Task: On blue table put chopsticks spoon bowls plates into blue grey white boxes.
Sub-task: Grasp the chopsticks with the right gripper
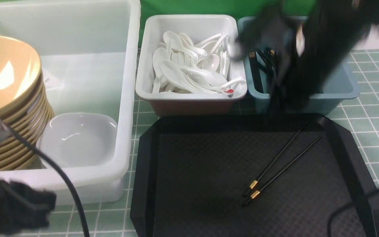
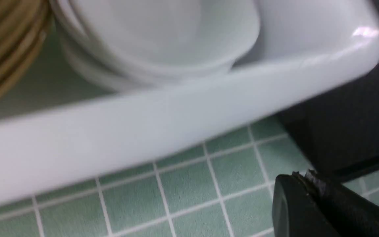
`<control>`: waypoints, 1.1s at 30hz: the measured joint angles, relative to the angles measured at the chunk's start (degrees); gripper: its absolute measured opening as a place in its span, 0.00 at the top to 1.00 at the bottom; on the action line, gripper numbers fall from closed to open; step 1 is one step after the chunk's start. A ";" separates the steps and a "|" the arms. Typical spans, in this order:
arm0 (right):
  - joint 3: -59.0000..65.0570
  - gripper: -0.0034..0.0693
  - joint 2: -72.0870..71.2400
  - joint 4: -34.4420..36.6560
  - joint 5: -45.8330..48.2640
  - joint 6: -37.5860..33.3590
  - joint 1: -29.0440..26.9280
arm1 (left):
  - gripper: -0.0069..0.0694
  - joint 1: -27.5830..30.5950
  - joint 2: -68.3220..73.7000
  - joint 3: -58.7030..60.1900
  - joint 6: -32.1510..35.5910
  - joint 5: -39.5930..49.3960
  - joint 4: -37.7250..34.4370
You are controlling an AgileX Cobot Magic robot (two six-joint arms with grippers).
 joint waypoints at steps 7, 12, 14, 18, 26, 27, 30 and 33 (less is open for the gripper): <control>16.28 0.57 2.63 0.96 -15.32 -3.99 -0.06 | 0.90 0.00 -1.92 11.13 0.81 -14.80 -6.04; 16.60 0.42 8.61 0.96 -18.19 -5.05 -0.06 | 0.90 0.00 -2.97 11.59 3.68 -17.34 -9.66; 16.54 0.39 10.59 0.56 -18.10 -5.61 -0.06 | 0.90 0.00 -3.14 11.59 5.04 -17.40 -10.65; 15.90 0.39 11.69 -0.10 -18.73 -6.79 -0.06 | 0.90 0.00 -3.20 11.77 6.79 -17.40 -11.39; 14.01 0.70 12.20 1.12 -16.54 -10.11 -0.06 | 0.90 0.00 -3.20 11.89 7.06 -17.40 -11.62; 13.52 0.76 12.40 2.04 -15.85 -10.82 0.06 | 0.90 0.00 -3.20 11.89 7.06 -17.40 -11.62; 12.36 0.87 12.75 5.39 -14.47 -13.68 0.24 | 0.90 0.00 -3.20 11.89 7.06 -17.40 -11.62; 10.54 0.90 13.43 9.48 -11.97 -17.85 0.89 | 0.90 0.00 -3.20 11.89 7.17 -17.45 -11.67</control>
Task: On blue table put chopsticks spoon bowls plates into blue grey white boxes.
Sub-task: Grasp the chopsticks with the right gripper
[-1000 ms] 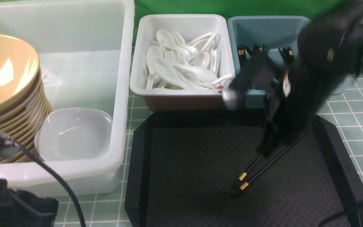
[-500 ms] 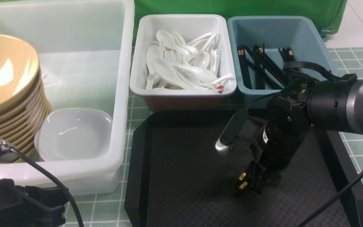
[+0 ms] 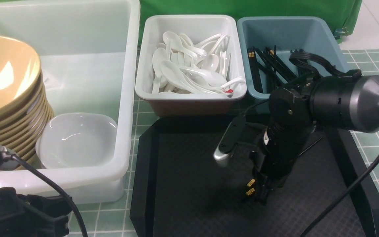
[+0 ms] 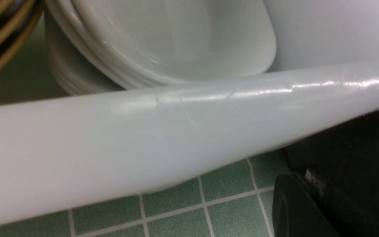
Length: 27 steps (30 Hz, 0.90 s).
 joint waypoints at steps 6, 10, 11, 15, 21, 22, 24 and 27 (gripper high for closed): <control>-2.69 0.75 1.34 -2.80 4.54 -1.88 0.37 | 0.90 0.00 0.00 0.00 0.99 0.00 -0.37; -2.71 0.59 1.46 -4.14 2.78 -3.18 0.37 | 0.90 0.00 0.00 0.00 0.99 0.00 -0.48; -2.76 0.51 1.77 -4.46 1.77 -5.01 0.37 | 0.90 0.00 0.00 0.00 0.99 0.00 -0.59; -3.19 0.37 3.13 -4.71 -0.08 -9.44 0.37 | 0.90 0.00 0.00 0.00 1.05 0.00 -0.59; -3.72 0.49 3.98 -4.20 0.95 -12.12 0.37 | 0.90 0.00 0.00 0.00 1.04 0.00 -0.62; -3.78 0.55 4.03 -3.80 1.30 -12.37 0.37 | 0.90 0.00 0.00 0.00 1.04 0.00 -0.62; -4.01 0.64 4.09 -3.36 1.43 -13.72 0.37 | 0.90 0.00 0.00 0.00 1.04 0.00 -0.62; -5.75 0.76 4.69 -0.24 0.44 -15.07 0.39 | 0.90 0.00 0.00 0.00 1.04 0.00 -0.73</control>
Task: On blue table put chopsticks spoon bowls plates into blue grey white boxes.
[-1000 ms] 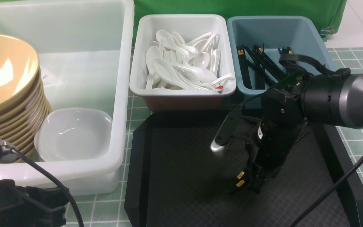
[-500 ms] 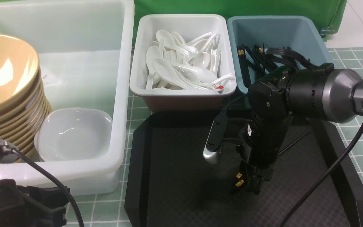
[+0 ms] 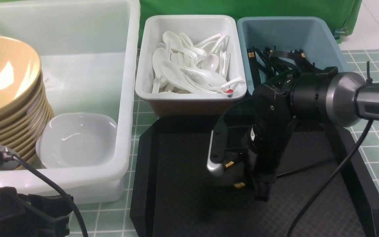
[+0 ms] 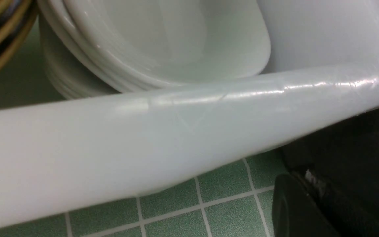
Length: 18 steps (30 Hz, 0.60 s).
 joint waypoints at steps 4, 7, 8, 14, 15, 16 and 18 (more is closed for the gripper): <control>-3.98 0.83 0.29 5.22 3.08 -0.17 0.00 | 0.90 0.00 0.00 0.00 0.06 0.00 -0.06; -7.85 0.83 -1.98 7.00 5.50 -0.28 0.00 | 0.90 0.00 0.00 0.00 0.19 0.00 -0.06; -9.19 0.83 -3.16 7.25 6.09 -0.52 0.00 | 0.90 0.00 0.00 0.00 0.19 0.00 -0.06; -17.76 0.83 -12.12 7.77 -0.47 -1.78 -2.31 | 0.90 0.00 0.00 0.00 0.37 0.00 -0.06; -18.66 0.83 -13.84 7.88 -8.56 -2.23 -4.80 | 0.90 0.00 0.00 0.00 0.37 0.00 -0.06; -18.91 0.83 -14.06 7.88 -12.97 -2.15 -6.15 | 0.90 0.00 0.00 0.00 0.44 0.00 -0.06; -19.10 0.83 -13.69 7.88 -20.27 -1.36 -8.68 | 0.90 0.00 0.00 0.00 0.51 0.00 -0.06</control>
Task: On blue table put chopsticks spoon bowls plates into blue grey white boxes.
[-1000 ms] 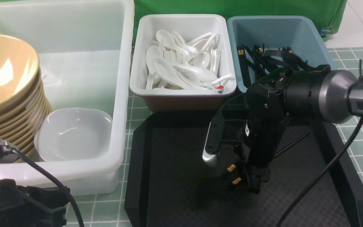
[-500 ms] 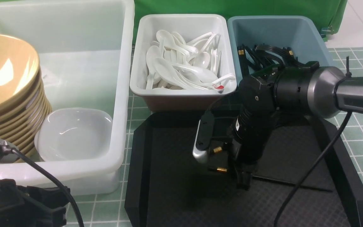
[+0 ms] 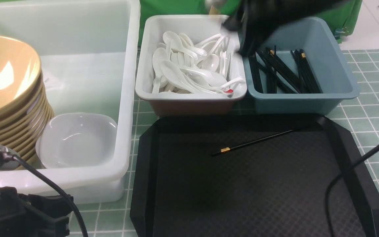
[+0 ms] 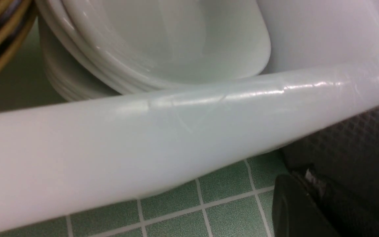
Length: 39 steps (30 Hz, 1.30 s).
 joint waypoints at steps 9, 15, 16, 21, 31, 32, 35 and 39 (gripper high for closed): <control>0.00 0.67 11.16 -0.11 -6.75 8.88 -11.05 | 0.90 0.00 0.00 0.00 1.17 0.00 0.00; -0.01 0.52 11.06 -0.25 3.62 8.45 -11.02 | 0.90 0.00 0.00 0.00 1.41 -0.06 0.00; -0.01 0.51 10.33 -0.22 8.78 6.65 -10.26 | 0.90 0.00 0.00 0.00 1.41 -0.18 0.00; 2.18 0.57 10.06 8.52 22.25 -8.50 -4.60 | 0.90 0.00 0.00 0.00 1.45 -0.30 0.00; 6.88 0.62 19.28 5.66 18.68 -19.00 2.36 | 0.90 0.00 0.00 0.00 1.45 -0.51 0.00; 6.88 0.62 20.33 5.53 17.50 -18.95 2.36 | 0.90 0.00 0.00 0.00 1.45 -0.51 0.00; 6.82 0.64 21.36 5.68 16.75 -18.77 2.36 | 0.90 0.00 0.00 0.00 1.45 -0.46 0.00; 6.82 0.74 21.28 5.68 17.84 -18.77 2.89 | 0.90 0.00 0.00 0.00 1.45 -0.46 -0.06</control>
